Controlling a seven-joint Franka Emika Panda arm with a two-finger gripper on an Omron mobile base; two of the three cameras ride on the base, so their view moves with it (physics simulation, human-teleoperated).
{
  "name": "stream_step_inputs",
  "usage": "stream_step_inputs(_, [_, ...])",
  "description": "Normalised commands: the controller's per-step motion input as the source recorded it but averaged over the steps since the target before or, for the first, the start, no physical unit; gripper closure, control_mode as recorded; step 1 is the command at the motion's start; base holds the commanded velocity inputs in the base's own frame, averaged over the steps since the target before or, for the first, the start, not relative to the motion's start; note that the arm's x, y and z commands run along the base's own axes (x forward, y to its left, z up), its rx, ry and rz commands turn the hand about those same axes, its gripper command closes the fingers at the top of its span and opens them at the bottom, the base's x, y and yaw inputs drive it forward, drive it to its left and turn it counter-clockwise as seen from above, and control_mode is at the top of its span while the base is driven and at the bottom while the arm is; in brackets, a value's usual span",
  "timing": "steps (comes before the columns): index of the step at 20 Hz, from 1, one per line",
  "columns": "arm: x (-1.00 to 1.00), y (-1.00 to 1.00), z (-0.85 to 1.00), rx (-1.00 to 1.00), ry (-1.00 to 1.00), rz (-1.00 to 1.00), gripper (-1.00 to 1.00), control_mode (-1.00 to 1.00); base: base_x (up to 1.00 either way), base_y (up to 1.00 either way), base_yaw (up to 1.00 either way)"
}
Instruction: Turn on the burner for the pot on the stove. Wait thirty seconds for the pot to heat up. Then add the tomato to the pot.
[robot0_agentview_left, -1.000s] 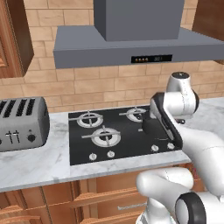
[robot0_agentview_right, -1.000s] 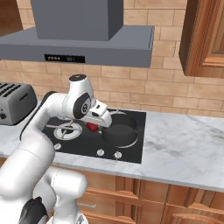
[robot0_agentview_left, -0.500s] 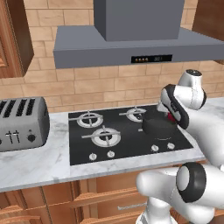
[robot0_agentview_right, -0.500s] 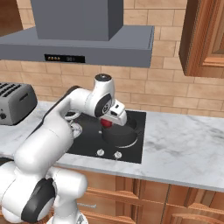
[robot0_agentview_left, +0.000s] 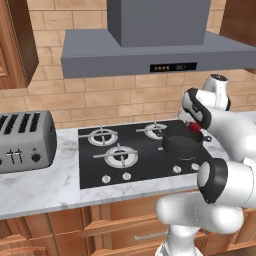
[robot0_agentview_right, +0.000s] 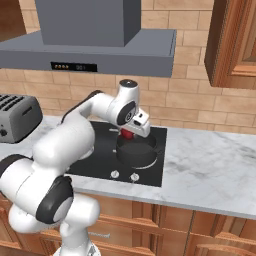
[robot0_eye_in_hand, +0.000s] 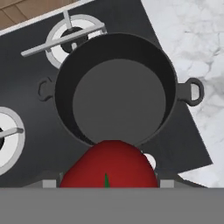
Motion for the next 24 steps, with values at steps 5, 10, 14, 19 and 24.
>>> stream_step_inputs(5, [0.36,0.00,-0.22,0.00,0.00,0.00,1.00,-1.00,0.00,0.00,0.00])
stream_step_inputs(10, [0.20,0.00,-0.34,0.00,0.00,0.00,1.00,-1.00,0.00,0.00,0.00])
stream_step_inputs(14, [0.05,0.00,-0.19,0.00,0.00,0.00,1.00,-1.00,0.00,0.00,0.00])
stream_step_inputs(19, [0.00,0.00,0.01,0.00,-0.01,0.00,1.00,-1.00,0.00,0.00,0.00])
stream_step_inputs(24, [0.00,0.00,0.00,0.00,0.00,0.00,1.00,-1.00,0.00,0.00,0.00])
